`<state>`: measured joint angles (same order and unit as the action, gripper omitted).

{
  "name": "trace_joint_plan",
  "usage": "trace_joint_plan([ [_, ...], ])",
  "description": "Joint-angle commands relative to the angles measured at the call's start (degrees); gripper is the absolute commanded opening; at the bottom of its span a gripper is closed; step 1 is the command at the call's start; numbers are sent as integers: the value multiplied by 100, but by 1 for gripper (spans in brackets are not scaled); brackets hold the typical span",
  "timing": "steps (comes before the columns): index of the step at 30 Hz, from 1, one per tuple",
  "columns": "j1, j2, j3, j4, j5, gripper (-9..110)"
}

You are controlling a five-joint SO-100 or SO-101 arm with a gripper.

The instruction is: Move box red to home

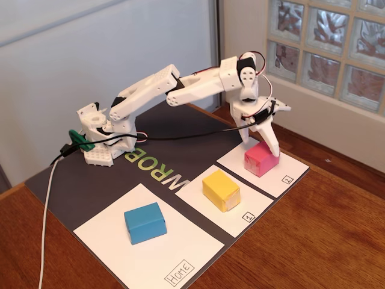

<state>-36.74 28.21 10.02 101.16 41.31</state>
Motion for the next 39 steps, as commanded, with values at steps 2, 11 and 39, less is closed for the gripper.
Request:
trace_joint_plan([
  [2,44,-70,-413,940,9,50],
  [11,211,-316,-650,686,-88,50],
  [39,202,-571,-650,-325,-53,47],
])
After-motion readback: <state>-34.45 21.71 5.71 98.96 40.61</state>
